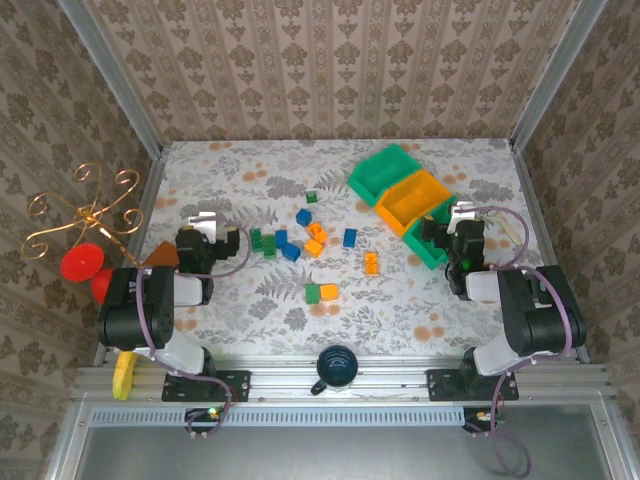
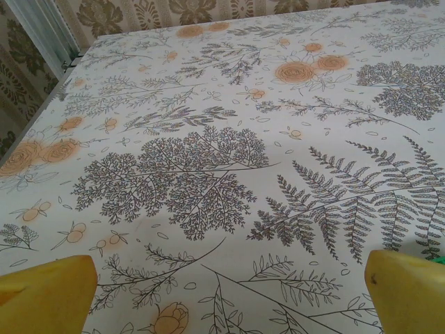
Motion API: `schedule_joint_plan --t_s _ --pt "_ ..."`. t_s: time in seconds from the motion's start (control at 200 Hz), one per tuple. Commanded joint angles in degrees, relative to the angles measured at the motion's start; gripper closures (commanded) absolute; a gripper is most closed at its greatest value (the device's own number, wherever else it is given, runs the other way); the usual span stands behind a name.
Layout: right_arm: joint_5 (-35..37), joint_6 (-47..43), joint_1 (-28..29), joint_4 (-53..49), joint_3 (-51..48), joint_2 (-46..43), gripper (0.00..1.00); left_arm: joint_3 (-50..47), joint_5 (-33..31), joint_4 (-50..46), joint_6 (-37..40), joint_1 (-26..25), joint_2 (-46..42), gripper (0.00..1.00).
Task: Sort the legos into containers by color
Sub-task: Rotate the container at the top-center of the table.
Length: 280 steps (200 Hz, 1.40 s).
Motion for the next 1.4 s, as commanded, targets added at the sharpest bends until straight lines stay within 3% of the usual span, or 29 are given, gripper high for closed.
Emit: schedule_joint_plan --t_s 0.0,1.395 --pt "1.0 0.2 0.2 0.4 -0.6 0.2 0.00 1.5 -0.4 0.0 0.2 0.1 -0.4 0.00" --pt "1.0 0.2 0.3 0.6 -0.6 0.1 0.00 1.2 0.9 0.3 -0.8 1.0 -0.5 0.00"
